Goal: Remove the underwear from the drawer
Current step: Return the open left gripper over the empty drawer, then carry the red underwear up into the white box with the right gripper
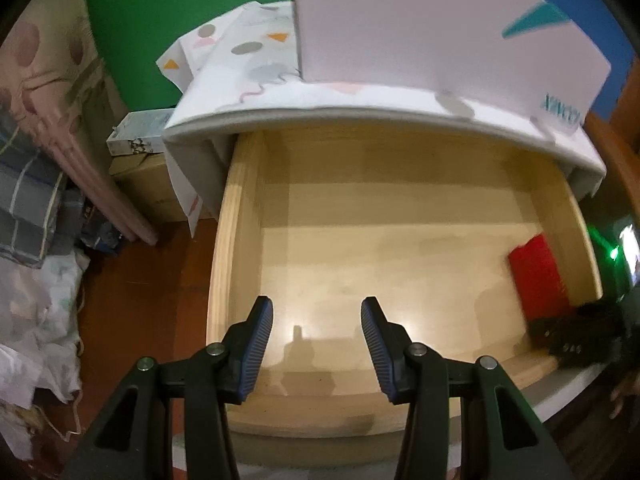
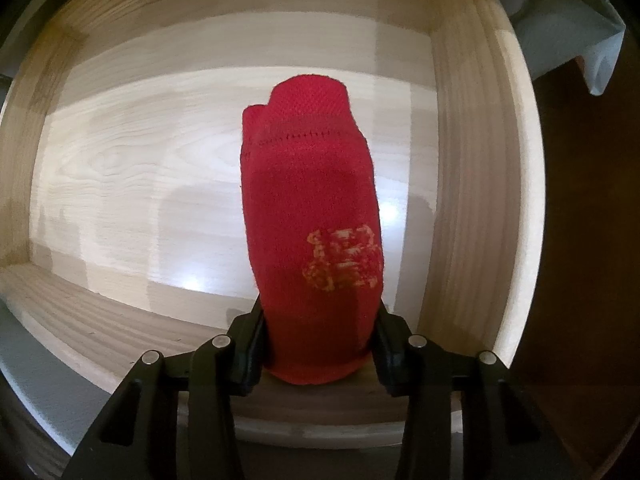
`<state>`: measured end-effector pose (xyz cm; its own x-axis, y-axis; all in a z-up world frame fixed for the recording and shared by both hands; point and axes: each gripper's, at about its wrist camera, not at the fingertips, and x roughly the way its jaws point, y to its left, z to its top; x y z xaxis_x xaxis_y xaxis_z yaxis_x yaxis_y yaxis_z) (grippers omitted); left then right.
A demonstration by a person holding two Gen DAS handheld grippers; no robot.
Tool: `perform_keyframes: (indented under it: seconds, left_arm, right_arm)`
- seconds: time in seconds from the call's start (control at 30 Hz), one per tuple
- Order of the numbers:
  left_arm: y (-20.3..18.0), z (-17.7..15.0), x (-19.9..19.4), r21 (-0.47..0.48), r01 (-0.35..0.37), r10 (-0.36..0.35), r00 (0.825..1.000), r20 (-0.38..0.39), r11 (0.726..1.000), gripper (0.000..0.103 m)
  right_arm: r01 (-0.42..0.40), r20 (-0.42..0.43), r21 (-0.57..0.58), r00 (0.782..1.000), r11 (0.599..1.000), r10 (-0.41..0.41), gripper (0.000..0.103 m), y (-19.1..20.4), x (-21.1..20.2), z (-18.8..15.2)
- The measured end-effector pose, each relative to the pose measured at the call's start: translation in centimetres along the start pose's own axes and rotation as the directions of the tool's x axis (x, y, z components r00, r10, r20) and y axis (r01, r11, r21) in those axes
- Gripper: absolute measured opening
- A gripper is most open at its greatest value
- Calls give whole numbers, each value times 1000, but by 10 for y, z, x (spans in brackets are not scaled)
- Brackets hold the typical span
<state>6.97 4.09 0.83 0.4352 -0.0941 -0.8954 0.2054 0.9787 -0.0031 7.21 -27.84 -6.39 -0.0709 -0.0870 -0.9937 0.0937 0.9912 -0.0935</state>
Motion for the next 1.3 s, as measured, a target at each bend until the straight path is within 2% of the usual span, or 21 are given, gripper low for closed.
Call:
perform_keyframes:
  seconds: [0.17, 0.53, 0.57, 0.67, 0.9, 1.1, 1.23, 1.3]
  left_arm:
    - [10, -1, 5, -53, 5, -6, 1000, -15, 999, 47]
    - [13, -3, 2, -75, 6, -6, 1000, 1, 997, 47]
    - [13, -4, 2, -78, 6, -6, 1000, 2, 997, 47]
    - [14, -3, 1, -82, 7, -7, 1000, 5, 997, 47]
    - [14, -3, 2, -80, 5, -5, 1000, 3, 997, 47]
    - [15, -2, 1, -88, -5, 5, 1000, 5, 996, 47]
    - [16, -2, 1, -90, -7, 7, 1000, 4, 996, 47]
    - [16, -3, 1, -88, -5, 5, 1000, 5, 996, 47]
  right_arm:
    - [6, 10, -3, 1000, 1000, -6, 39, 2, -2, -2]
    - [14, 73, -13, 997, 1000, -13, 38, 1, -11, -17]
    - [11, 79, -9, 997, 1000, -11, 38, 11, -8, -21]
    - [-16, 110, 5, 994, 1000, 15, 38, 9, -17, -24]
    - [-50, 189, 3, 981, 999, 49, 38, -3, -61, -35]
    - [-57, 197, -21, 978, 998, 60, 38, -7, -100, -49]
    - [-58, 243, -40, 968, 997, 66, 38, -9, -128, -60]
    - [-71, 262, -43, 962, 997, 80, 38, -5, -146, -54]
